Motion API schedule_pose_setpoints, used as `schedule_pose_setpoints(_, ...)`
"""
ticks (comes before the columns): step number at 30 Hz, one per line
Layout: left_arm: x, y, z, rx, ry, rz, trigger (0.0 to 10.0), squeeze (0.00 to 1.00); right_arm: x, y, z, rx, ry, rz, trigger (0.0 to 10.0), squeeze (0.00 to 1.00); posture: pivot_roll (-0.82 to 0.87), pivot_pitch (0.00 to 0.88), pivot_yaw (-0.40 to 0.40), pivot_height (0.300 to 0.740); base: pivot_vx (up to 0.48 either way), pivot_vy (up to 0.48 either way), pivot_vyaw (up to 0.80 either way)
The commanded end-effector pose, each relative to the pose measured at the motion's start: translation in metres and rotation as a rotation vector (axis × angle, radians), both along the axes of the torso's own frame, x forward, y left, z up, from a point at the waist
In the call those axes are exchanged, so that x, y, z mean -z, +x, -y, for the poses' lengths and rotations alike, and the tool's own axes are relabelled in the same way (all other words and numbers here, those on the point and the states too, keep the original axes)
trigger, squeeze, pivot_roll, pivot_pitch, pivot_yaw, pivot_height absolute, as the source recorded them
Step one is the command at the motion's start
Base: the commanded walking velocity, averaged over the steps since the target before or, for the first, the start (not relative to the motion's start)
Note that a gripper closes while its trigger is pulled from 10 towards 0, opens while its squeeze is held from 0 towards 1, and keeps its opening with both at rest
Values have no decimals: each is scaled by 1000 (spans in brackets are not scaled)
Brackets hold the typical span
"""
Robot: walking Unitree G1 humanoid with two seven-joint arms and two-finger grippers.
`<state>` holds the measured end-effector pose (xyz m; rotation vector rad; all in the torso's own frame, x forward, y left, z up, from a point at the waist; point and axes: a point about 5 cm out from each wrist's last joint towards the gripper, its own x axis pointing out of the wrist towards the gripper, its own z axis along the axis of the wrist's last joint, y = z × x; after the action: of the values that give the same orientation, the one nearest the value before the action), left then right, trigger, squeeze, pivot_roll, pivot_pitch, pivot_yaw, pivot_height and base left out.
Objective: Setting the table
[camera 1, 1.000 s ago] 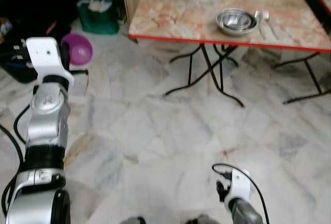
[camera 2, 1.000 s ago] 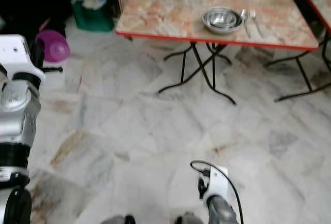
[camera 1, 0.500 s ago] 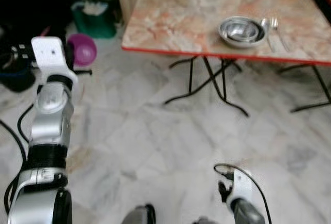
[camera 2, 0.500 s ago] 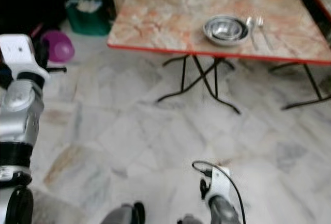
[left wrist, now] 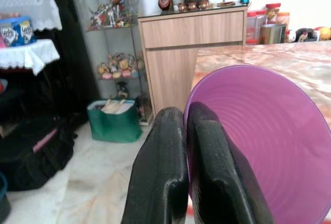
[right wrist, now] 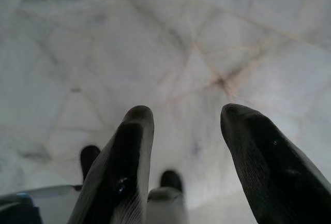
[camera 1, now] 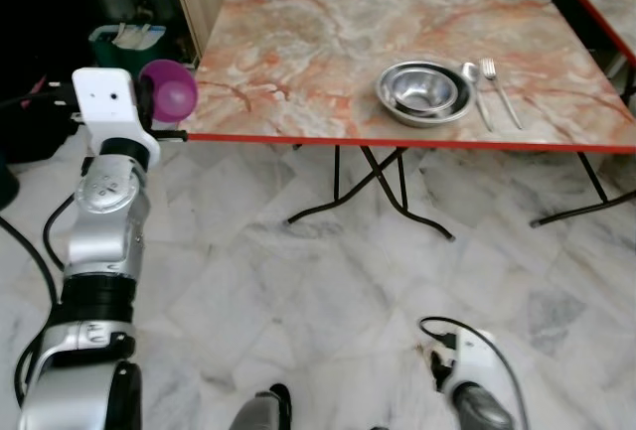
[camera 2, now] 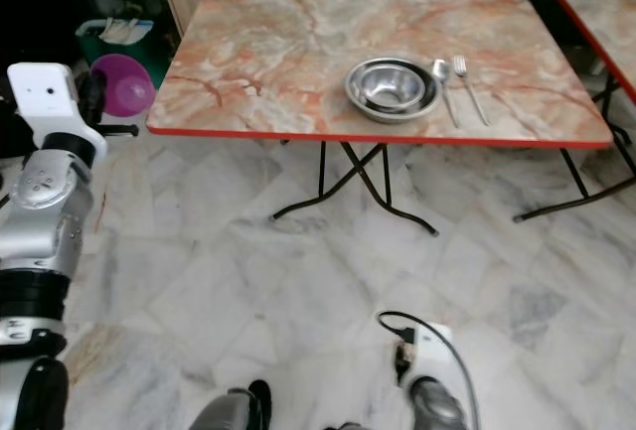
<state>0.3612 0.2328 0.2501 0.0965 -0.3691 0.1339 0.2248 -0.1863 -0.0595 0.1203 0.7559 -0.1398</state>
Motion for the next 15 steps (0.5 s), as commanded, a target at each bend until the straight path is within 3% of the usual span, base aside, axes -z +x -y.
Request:
schedule_pose_setpoints(1, -6, -1, 3, 11, 5, 22, 10000, 0, 4, -10, 10, 16, -20, -29, 10000, 0, -6, 188, 5, 740, 424, 0, 0)
schedule_pose_setpoints(15, -6, 0, 4, 18, 3, 21, 10000, 0, 5, -11, 10, 15, -21, -30, 10000, 0, -5, 183, 6, 740, 425, 0, 0)
